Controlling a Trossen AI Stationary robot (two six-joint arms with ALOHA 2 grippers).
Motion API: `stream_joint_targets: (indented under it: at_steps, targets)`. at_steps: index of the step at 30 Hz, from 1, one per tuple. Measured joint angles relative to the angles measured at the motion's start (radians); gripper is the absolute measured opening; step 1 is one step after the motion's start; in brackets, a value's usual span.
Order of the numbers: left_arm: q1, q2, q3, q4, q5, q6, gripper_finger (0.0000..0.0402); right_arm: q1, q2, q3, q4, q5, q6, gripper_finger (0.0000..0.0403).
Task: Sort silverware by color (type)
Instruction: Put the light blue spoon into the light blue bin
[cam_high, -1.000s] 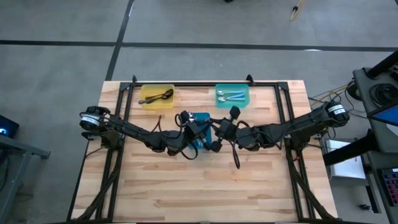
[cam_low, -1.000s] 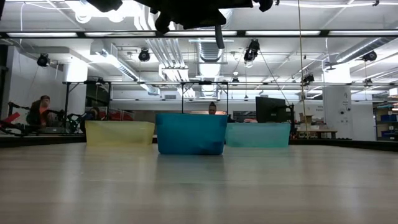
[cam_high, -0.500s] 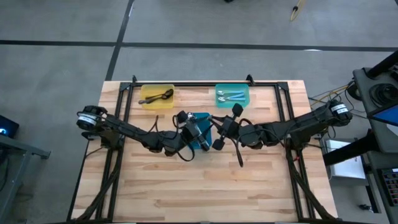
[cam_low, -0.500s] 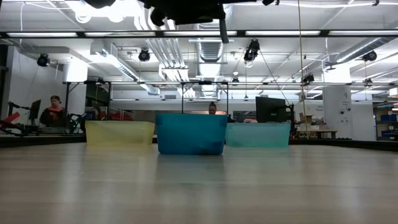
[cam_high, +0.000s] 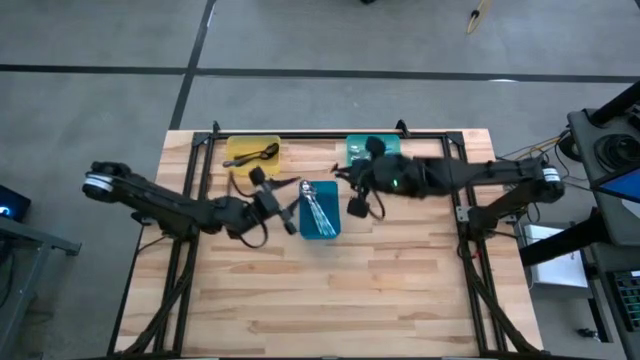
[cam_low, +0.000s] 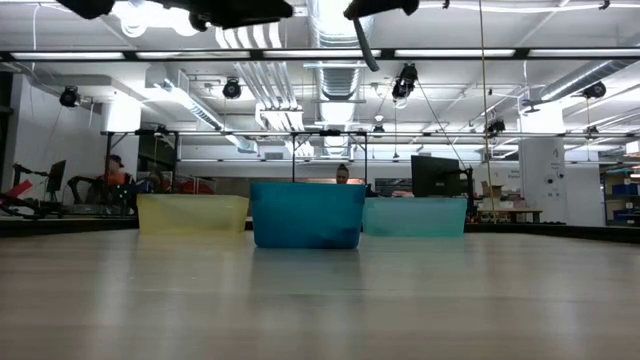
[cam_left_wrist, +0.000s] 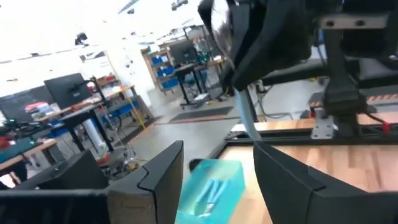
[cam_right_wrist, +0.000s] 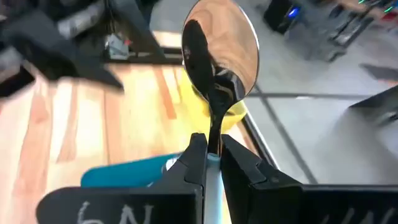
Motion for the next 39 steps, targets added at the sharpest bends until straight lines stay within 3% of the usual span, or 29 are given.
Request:
stream_joint_targets:
  at_steps: [5,10,24,39]
  targets:
    - [0.023,-0.138,-0.082,-0.001,0.002,0.006,0.0174,-0.141,0.031,0.101,-0.155,-0.159,-0.038,0.0018]
    - [0.058,-0.230,-0.124,0.000,0.005,0.012,0.0174,-0.258,0.071,0.156,-0.219,-0.243,-0.131,0.0018]
    - [0.267,-0.326,-0.134,-0.007,0.003,0.138,0.0142,-0.498,0.281,0.263,-0.302,-0.298,-0.402,0.0018]
    - [0.410,-0.338,-0.110,-0.007,0.014,0.225,0.0132,-0.629,0.566,0.570,-0.805,-0.404,-0.630,0.0018]
